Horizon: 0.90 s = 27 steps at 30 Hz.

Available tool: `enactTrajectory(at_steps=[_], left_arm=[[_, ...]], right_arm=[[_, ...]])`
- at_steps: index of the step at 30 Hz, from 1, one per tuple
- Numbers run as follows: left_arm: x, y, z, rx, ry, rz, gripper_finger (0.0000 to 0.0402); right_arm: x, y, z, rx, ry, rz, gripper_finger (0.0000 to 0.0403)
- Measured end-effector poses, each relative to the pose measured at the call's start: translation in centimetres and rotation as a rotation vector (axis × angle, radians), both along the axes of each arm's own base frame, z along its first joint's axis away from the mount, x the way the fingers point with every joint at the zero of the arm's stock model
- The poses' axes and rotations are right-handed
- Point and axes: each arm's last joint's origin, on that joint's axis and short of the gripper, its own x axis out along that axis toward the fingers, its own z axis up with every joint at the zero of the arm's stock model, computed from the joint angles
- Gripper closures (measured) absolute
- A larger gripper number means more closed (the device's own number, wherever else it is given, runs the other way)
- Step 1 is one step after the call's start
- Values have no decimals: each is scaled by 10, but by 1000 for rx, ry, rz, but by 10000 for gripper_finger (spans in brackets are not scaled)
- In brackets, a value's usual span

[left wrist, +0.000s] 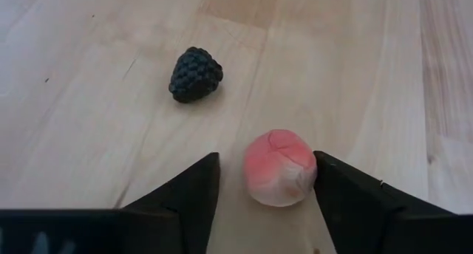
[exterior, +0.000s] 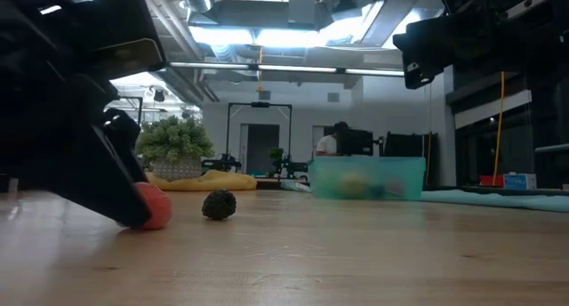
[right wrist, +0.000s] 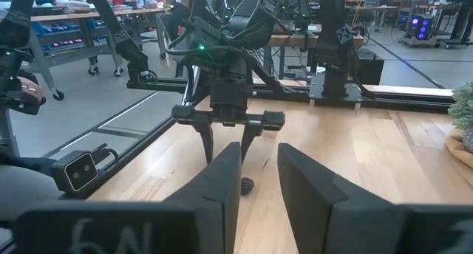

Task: Pick and placing Produce into tupperware
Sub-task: Put the pink peach into the blue bin

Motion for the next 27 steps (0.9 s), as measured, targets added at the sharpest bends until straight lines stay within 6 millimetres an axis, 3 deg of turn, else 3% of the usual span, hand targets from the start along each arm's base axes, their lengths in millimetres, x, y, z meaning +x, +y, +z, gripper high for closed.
enactTrajectory(at_steps=[14, 27], left_arm=[[1, -2, 1, -42, 5, -23, 291], [2, 0, 4, -42, 7, -45, 303]], right_arm=[[0, 0, 0, 2, 2, 0, 308], [0, 0, 0, 76, 23, -2, 308]])
